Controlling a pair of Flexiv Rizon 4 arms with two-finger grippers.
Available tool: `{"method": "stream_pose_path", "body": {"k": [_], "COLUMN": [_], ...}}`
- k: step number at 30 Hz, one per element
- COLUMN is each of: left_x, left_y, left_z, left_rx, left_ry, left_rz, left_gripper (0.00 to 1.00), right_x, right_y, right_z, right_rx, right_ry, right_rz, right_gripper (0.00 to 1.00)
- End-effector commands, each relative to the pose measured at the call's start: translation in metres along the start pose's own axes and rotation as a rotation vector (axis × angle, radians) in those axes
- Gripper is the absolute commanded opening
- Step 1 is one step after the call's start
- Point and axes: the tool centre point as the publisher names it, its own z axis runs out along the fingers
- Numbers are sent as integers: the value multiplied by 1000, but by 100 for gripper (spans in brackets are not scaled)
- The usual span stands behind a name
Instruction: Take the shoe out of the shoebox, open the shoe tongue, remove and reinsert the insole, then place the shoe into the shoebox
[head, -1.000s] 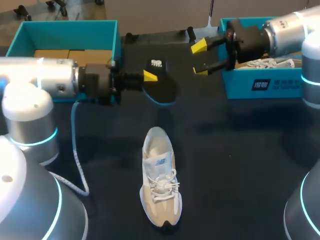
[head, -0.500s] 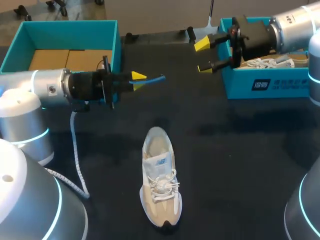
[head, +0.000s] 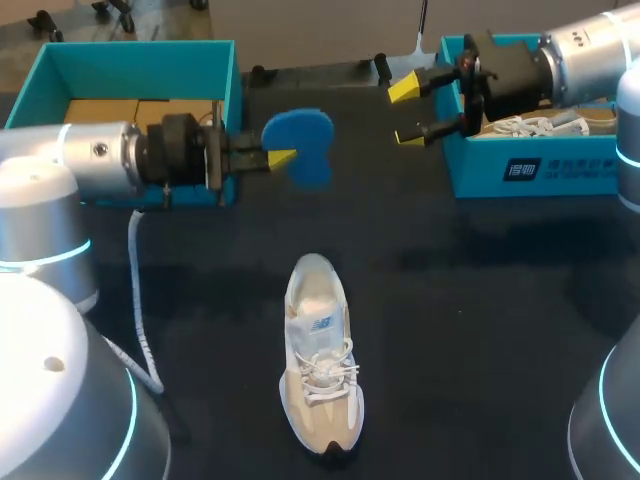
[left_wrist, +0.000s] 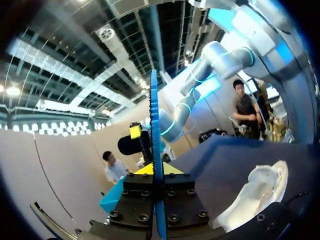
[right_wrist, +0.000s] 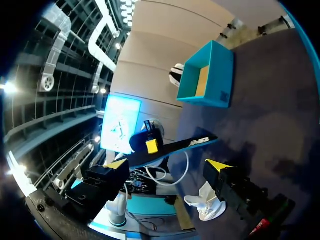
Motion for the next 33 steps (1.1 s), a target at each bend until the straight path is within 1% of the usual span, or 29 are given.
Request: {"method": "stream_pose_path", "body": {"k": [1,22,24,26,29,31,33], "left_x": [-5,-5,-3,-3,-3,0,2], "left_y": [-28,-28,-34,-40,-52,-54,-57], "left_z": [-5,-5,-2,-1,-2,-1,2], "left_rx": [16,16,23,12,66,73,127], "left_ry": [50,50,26,1,-11,-19,15], "left_rz": [-262,-262,-331,-398,-659,-797,-1044], "left_gripper": [0,0,0,0,0,0,0], "right_x": [1,1,1,1,1,1,1], "right_y": [-1,-1,-1,-1,-1,-1,-1], "right_z": [0,0,0,0,0,0,0], "right_rx": [-1,-1,-1,-1,-1,-1,-1], "right_ry": [-4,-4,-4,-4,-4,-4,-4], "right_rz": [2,2,2,2,2,2,2], "right_gripper": [100,100,100,100,100,100,100]}}
